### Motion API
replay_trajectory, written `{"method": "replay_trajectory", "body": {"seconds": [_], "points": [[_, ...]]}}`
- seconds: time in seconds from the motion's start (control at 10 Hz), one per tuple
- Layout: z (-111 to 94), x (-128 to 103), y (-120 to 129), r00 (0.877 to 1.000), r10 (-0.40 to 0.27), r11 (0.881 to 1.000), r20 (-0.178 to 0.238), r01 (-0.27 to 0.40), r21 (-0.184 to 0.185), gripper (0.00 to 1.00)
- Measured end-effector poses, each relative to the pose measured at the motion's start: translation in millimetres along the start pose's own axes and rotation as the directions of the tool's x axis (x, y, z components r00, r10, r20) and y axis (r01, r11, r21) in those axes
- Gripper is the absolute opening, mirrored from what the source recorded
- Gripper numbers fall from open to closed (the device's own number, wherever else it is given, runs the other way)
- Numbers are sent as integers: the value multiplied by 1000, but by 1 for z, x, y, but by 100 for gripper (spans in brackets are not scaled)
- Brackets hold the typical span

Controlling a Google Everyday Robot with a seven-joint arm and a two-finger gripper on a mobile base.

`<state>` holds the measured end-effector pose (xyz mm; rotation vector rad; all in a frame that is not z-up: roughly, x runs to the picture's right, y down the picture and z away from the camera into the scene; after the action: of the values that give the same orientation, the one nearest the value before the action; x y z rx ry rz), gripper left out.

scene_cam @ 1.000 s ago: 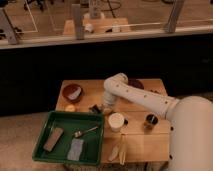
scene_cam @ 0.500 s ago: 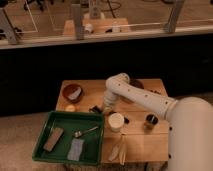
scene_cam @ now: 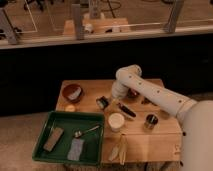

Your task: Place brush in table surface

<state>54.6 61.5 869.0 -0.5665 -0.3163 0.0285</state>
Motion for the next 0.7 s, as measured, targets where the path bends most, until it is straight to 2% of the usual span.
{"method": "replay_trajectory", "body": {"seconds": [0.2, 0.4, 0.7], "points": [[-32, -1, -13, 1000, -10, 999, -3, 10, 40, 0], [-56, -9, -21, 999, -35, 997, -14, 36, 63, 0], [-98, -17, -29, 996, -58, 995, -66, 63, 81, 0]]}}
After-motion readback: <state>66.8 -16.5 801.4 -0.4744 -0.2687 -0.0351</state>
